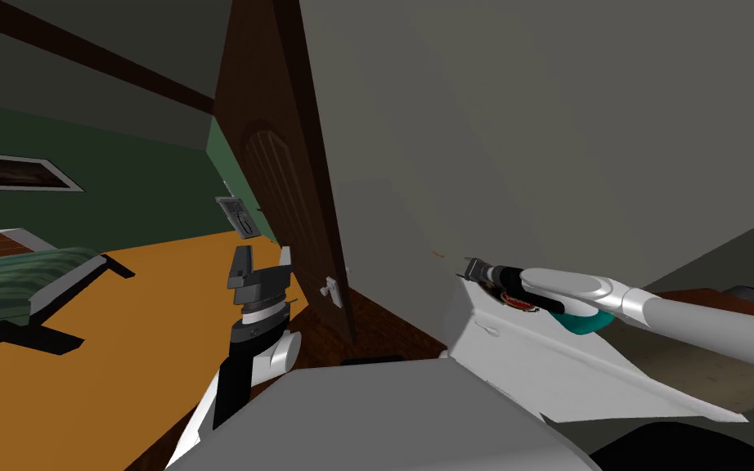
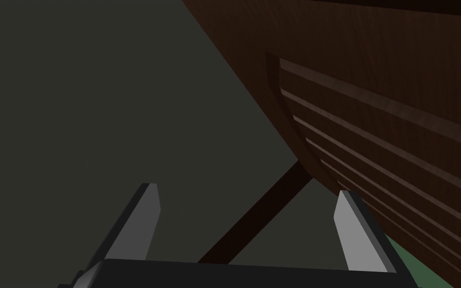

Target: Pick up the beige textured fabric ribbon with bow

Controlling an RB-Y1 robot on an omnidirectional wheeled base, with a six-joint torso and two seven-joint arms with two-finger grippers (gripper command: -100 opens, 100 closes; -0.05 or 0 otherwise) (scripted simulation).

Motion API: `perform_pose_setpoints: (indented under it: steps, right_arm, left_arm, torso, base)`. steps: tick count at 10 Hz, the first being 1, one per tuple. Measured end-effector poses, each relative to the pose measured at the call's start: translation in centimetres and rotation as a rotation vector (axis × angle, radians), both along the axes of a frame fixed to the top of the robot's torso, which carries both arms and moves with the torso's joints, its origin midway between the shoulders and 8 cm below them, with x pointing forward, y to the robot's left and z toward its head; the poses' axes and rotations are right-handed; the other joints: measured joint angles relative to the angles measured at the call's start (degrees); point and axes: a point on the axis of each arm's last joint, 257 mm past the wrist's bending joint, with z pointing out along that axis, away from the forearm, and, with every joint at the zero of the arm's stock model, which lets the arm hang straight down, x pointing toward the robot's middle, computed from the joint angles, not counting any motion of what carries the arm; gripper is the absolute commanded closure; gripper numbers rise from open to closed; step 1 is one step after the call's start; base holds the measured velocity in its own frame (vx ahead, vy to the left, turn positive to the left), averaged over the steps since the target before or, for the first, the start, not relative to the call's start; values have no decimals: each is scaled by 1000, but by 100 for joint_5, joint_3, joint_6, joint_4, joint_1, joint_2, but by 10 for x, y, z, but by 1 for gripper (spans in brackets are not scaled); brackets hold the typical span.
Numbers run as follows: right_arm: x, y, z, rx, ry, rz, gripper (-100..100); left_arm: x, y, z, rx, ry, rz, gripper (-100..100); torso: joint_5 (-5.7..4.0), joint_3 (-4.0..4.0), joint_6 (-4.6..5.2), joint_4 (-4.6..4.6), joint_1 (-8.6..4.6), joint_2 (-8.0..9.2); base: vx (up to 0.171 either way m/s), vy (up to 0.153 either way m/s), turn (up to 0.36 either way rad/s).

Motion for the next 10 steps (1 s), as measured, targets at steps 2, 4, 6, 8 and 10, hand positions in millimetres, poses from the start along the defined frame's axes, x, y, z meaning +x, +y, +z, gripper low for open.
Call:
perform_pose_setpoints:
  steps: [2, 4, 6, 8, 10]
  right_arm:
    - [1, -8, 5, -67, -12, 5, -100]
    - [3, -16, 6, -111, -21, 3, -100]
    - [3, -16, 7, -116, -22, 3, -100]
    - [0, -20, 2, -114, -26, -8, 100]
    - [0, -20, 2, -114, -26, -8, 100]
  left_arm:
    - [0, 0, 0, 0, 0, 0, 0]
    - [0, 0, 0, 0, 0, 0, 0]
    - [0, 0, 0, 0, 0, 0, 0]
    - [0, 0, 0, 0, 0, 0, 0]
    - [0, 0, 0, 0, 0, 0, 0]
  torso:
    - [4, -3, 0, -1, 16, -4]
    - [3, 9, 1, 3, 13, 16]
    - [-1, 19, 3, 8, -4, 34]
    - [-4, 16, 3, 6, -16, 29]
    - [-2, 22, 3, 9, -11, 38]
  base:
    - [80, 60, 18]
    - [34, 42, 12]
    - [21, -10, 65]
    - [13, -8, 19]
    - [0, 0, 0]
